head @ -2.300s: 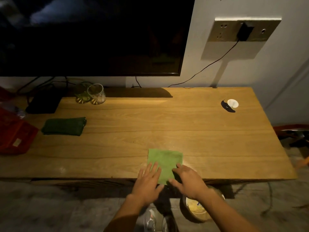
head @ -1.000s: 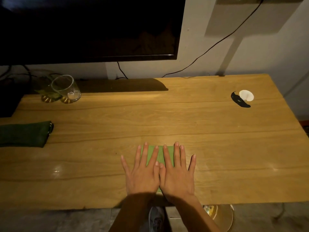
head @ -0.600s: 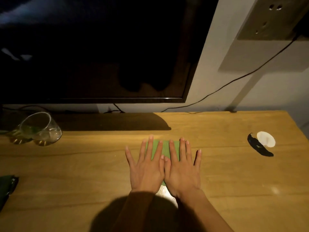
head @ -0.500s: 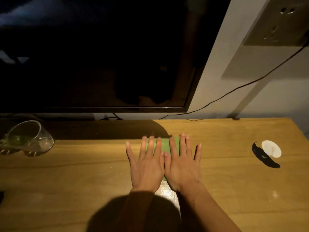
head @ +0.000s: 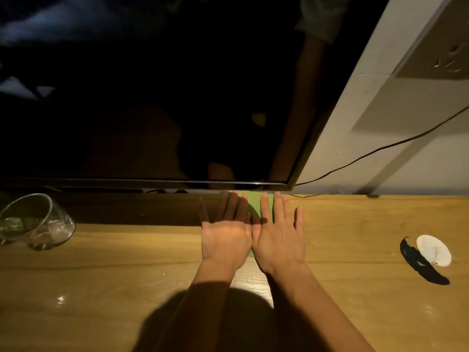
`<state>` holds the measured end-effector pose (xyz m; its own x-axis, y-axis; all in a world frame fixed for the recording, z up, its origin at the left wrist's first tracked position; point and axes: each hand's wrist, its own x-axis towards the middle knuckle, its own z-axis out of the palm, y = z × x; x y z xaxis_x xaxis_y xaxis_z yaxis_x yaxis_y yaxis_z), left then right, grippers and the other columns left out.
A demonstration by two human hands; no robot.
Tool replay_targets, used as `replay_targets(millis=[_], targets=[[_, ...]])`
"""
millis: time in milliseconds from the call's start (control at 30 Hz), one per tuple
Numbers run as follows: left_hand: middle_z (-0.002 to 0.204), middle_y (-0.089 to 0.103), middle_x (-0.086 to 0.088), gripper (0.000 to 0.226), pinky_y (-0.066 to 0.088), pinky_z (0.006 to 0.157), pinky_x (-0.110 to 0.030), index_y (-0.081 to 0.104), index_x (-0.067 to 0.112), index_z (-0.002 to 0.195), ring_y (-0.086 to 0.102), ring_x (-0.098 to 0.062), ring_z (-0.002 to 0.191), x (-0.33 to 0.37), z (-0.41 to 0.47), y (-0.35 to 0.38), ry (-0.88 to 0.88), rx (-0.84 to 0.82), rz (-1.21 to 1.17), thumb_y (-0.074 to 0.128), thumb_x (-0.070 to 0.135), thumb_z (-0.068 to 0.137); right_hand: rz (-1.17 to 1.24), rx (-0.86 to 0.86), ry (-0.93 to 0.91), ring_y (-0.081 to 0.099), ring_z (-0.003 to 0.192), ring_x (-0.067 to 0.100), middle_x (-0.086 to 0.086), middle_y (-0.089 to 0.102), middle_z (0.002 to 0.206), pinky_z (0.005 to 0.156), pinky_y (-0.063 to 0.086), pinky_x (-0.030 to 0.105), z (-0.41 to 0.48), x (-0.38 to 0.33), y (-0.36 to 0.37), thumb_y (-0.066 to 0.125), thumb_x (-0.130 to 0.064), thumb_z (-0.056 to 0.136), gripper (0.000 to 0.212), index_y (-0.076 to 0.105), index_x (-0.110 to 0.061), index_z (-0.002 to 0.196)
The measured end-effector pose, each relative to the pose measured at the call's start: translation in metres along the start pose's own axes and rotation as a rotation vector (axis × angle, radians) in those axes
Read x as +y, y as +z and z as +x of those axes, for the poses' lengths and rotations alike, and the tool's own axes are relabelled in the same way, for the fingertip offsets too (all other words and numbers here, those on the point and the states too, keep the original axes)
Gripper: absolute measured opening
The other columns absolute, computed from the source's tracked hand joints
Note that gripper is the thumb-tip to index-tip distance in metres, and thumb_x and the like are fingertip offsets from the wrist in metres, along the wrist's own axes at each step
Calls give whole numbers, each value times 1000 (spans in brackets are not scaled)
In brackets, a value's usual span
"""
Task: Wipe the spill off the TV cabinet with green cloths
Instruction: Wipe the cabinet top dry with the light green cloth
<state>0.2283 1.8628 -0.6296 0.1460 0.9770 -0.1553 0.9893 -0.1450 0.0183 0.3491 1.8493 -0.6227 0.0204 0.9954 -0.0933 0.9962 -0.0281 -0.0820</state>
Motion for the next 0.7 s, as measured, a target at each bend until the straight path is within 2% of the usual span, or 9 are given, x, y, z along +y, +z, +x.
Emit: replay_targets(millis=[67, 200, 267, 300, 367, 400, 467, 567, 700], targets=[[163, -18, 2, 72, -26, 102, -69, -27, 25, 143, -26, -24, 146, 0, 8, 5, 2, -12, 30, -16, 48, 76, -10, -7, -6, -14, 150, 26, 11, -8, 164, 118, -8, 55, 8, 4, 1, 8, -53, 96, 69, -8, -22, 155], [163, -17, 2, 69, -27, 102, -69, -33, 27, 140, -25, -23, 147, 3, 10, 4, -10, 3, 26, -16, 46, 76, -10, -7, -5, -18, 149, 24, 9, -12, 164, 116, -13, 57, 11, 7, 3, 11, -54, 96, 69, -11, -25, 155], [165, -5, -3, 75, -24, 104, -70, -11, 24, 153, -13, -27, 150, 5, 2, 1, -6, 10, 42, -9, 47, 82, 18, 2, 0, -19, 149, 23, 7, -15, 164, 116, -13, 58, 5, 7, 3, 7, -52, 96, 66, -11, -26, 155], [163, 17, -6, 72, -17, 106, -72, 9, 22, 155, 9, -30, 151, 7, -5, -2, 0, 36, 44, 0, 46, 87, 39, 13, 1, -18, 149, 22, 6, -15, 164, 116, -12, 58, 0, 7, 3, 5, -51, 97, 65, -9, -26, 155], [135, 61, -4, 61, 2, 110, -73, 51, 25, 137, 50, -27, 130, 13, -23, -9, -4, 124, -24, 11, 43, 95, 75, 17, 2, -16, 150, 20, 5, -13, 164, 116, -12, 58, -14, 9, 2, 2, -50, 98, 63, -6, -26, 155], [131, 63, 0, 60, 4, 111, -71, 56, 28, 132, 52, -23, 128, 17, -32, -9, -12, 163, -61, 10, 43, 97, 79, 14, 1, -16, 150, 20, 5, -13, 164, 116, -12, 58, -24, 10, 2, 1, -50, 99, 62, -6, -26, 155], [149, 47, 4, 57, -4, 112, -69, 40, 32, 144, 33, -19, 142, 22, -53, -6, -30, 161, -94, 6, 43, 99, 75, 12, 4, -16, 150, 19, 4, -13, 164, 116, -13, 59, -47, 13, 4, 0, -51, 99, 62, -7, -27, 155], [165, 3, 6, 58, -13, 111, -67, 5, 33, 155, -3, -15, 151, 28, -87, 5, -46, 92, -113, -2, 43, 98, 83, -2, 11, -17, 149, 19, 4, -13, 164, 115, -14, 58, -84, 16, 7, -1, -52, 99, 61, -8, -28, 155], [163, -14, 7, 59, -17, 110, -67, -7, 32, 154, -15, -14, 149, 41, -157, 19, -60, 61, -118, -9, 45, 96, 76, -8, 9, -19, 149, 18, 3, -16, 163, 114, -17, 58, -155, 22, 13, -3, -52, 98, 61, -12, -29, 153]])
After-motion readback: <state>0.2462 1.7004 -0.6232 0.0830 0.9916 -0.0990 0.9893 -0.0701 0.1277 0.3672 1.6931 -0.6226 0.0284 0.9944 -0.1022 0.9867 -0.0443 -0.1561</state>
